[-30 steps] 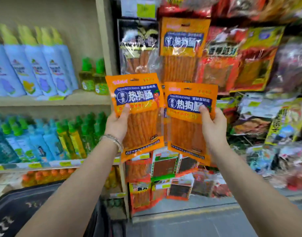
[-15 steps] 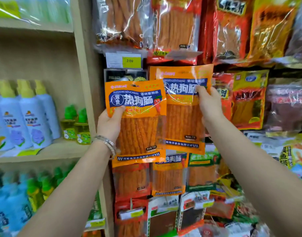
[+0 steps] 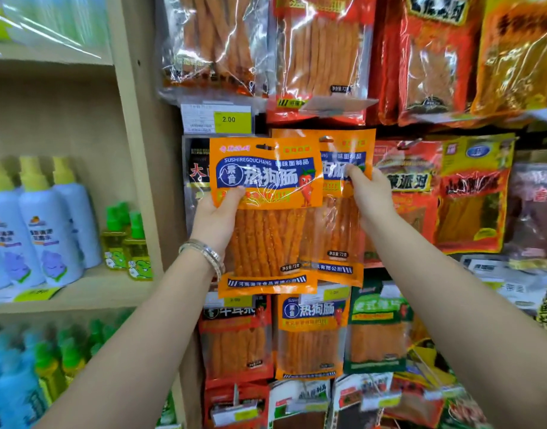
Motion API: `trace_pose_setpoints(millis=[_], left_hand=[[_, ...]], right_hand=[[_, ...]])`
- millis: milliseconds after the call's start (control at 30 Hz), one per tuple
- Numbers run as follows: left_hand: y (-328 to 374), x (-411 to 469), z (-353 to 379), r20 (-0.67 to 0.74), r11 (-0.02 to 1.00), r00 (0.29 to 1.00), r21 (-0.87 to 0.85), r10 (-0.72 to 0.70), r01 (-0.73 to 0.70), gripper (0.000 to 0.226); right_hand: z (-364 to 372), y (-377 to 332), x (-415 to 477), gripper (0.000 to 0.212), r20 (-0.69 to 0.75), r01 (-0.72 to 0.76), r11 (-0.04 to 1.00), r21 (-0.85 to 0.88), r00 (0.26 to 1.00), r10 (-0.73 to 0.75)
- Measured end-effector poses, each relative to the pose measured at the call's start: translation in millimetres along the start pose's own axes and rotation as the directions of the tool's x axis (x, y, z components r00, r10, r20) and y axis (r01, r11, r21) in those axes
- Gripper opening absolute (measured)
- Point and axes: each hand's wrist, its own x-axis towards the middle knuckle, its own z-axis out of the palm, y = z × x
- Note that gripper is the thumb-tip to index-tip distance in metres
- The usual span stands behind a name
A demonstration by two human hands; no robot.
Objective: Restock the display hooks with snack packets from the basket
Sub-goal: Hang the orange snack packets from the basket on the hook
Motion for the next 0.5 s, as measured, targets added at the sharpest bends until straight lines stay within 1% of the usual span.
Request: trace_pose_setpoints(millis=[33, 67, 133, 167, 200, 233, 267, 300, 367, 400, 433, 467, 500], left_hand=[[-0.5, 0.0, 4.4, 0.004, 1.000, 1.000, 0.004, -0.004, 0.004, 0.034], [-1.0, -0.1, 8.9, 0.009, 1.000, 1.000, 0.017, -0.007, 0.007, 0.030], [-2.2, -1.4, 18.1, 0.021, 0.999, 1.000, 0.048, -0.008, 0.007, 0.024], [-3.3, -1.6, 22.6, 0.028, 0.998, 1.000, 0.056, -0.009, 0.007, 0.023], [-3.9, -1.9, 27.2, 0.035, 0.998, 0.999, 0.061, -0.009, 0.007, 0.020], [-4.3, -2.4, 31.9, 0.042, 0.998, 0.999, 0.062, -0.004, 0.002, 0.017], [-4.4, -2.9, 36.8, 0.056, 0.998, 0.998, 0.068, 0.009, -0.013, 0.012], [-3.9, -4.0, 41.9, 0.076, 0.995, 0.997, 0.090, 0.030, -0.037, 0.007], [-3.4, -5.4, 51.3, 0.119, 0.988, 0.991, 0.137, 0.061, -0.078, 0.008], [-2.8, -5.3, 55.7, 0.138, 0.987, 0.988, 0.137, 0.066, -0.085, 0.012], [-2.0, -4.9, 60.1, 0.154, 0.985, 0.985, 0.142, 0.073, -0.096, 0.016], [-0.3, -4.3, 64.1, 0.163, 0.978, 0.982, 0.164, 0.099, -0.126, 0.017], [2.0, -3.2, 67.2, 0.160, 0.965, 0.976, 0.195, 0.147, -0.177, 0.017]], right_hand=[[-1.1, 3.8, 0.9, 0.007, -0.029, 0.039, 0.999, -0.032, 0.999, -0.040], [-3.4, 7.5, 1.1, 0.012, -0.061, 0.080, 0.995, -0.064, 0.995, -0.084], [-8.9, 13.1, 0.3, 0.032, -0.142, 0.166, 0.980, -0.110, 0.973, -0.181], [-11.7, 14.1, -0.3, 0.035, -0.174, 0.213, 0.969, -0.125, 0.957, -0.233], [-13.9, 13.2, -2.3, 0.032, -0.177, 0.249, 0.961, -0.125, 0.947, -0.268], [-15.4, 11.6, -4.5, 0.026, -0.153, 0.264, 0.959, -0.102, 0.949, -0.277], [-15.9, 9.3, -6.2, 0.020, -0.099, 0.253, 0.966, -0.052, 0.961, -0.257], [-15.6, 7.1, -6.3, 0.021, -0.026, 0.218, 0.976, 0.005, 0.976, -0.218], [-14.7, 1.1, -5.2, 0.042, 0.101, 0.149, 0.988, 0.030, 0.983, -0.151], [-13.9, -2.1, -4.3, 0.046, 0.128, 0.130, 0.991, 0.019, 0.983, -0.131], [-13.3, -3.8, -2.6, 0.041, 0.130, 0.128, 0.992, 0.020, 0.983, -0.130], [-13.5, -5.1, -1.2, 0.032, 0.123, 0.143, 0.989, 0.030, 0.982, -0.146], [-14.1, -6.0, 1.7, 0.026, 0.110, 0.172, 0.984, 0.037, 0.978, -0.175]])
